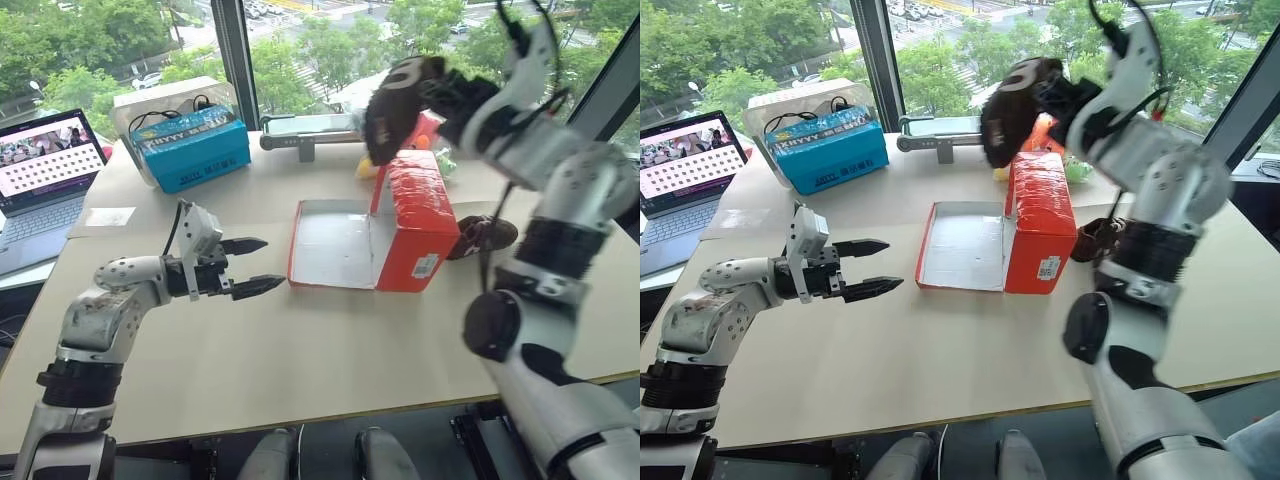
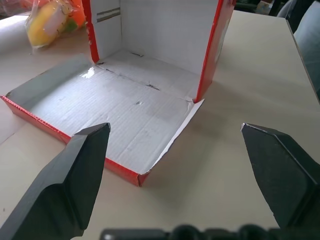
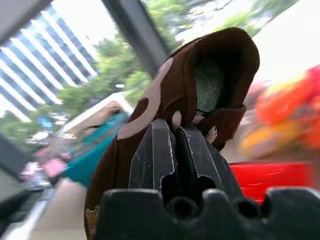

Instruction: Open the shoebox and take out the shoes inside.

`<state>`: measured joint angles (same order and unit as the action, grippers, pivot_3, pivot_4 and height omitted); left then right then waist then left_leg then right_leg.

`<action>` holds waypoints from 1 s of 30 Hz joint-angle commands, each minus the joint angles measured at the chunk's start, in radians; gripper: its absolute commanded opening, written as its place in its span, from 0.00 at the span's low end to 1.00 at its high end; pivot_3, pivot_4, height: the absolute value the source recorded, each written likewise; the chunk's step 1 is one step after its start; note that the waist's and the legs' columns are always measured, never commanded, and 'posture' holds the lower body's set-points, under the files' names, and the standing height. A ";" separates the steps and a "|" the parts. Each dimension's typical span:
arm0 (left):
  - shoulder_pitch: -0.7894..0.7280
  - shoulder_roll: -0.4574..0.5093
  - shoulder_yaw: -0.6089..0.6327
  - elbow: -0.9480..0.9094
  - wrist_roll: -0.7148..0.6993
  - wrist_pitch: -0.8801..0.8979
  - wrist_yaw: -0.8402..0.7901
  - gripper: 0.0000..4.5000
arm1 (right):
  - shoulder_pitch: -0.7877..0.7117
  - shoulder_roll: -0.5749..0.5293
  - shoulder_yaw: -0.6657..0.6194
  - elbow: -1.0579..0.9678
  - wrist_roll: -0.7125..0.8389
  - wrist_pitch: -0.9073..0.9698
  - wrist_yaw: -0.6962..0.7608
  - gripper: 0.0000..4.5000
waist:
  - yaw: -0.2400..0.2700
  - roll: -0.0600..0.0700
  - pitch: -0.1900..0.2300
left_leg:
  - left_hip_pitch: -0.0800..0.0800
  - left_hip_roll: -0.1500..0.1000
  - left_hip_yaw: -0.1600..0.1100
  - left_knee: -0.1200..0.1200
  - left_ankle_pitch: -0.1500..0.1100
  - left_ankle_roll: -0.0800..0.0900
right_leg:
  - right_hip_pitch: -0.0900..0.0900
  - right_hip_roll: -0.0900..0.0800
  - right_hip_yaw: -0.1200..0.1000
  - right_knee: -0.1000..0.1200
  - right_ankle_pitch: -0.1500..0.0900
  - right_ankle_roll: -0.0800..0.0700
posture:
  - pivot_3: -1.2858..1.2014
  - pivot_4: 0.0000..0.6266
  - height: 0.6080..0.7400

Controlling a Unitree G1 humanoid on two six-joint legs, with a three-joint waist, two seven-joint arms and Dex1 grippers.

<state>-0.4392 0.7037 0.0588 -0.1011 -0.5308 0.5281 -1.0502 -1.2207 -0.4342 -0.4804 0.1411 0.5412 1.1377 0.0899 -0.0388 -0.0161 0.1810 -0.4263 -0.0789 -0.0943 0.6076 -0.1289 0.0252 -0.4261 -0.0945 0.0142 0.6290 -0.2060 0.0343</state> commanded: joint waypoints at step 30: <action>-0.052 -0.025 -0.015 0.037 0.022 -0.045 -0.041 1.00 | 0.392 0.001 -0.246 0.036 -0.307 -0.098 -0.408 0.01 | -0.003 0.000 0.000 | 0.001 0.006 0.014 0.002 0.000 0.001 | 0.002 0.001 0.002 0.000 -0.002 0.005 | 0.52 0.24 1.00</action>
<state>-0.4739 0.6706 0.0323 -0.0489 -0.5089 0.5020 -1.0836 -0.8100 -0.4484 -0.7207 0.2127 0.2116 1.0399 -0.3095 -0.0421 -0.0158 0.1812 -0.4250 -0.0728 -0.0803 0.6095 -0.1289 0.0258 -0.4235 -0.0930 0.0158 0.6290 -0.2083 0.0394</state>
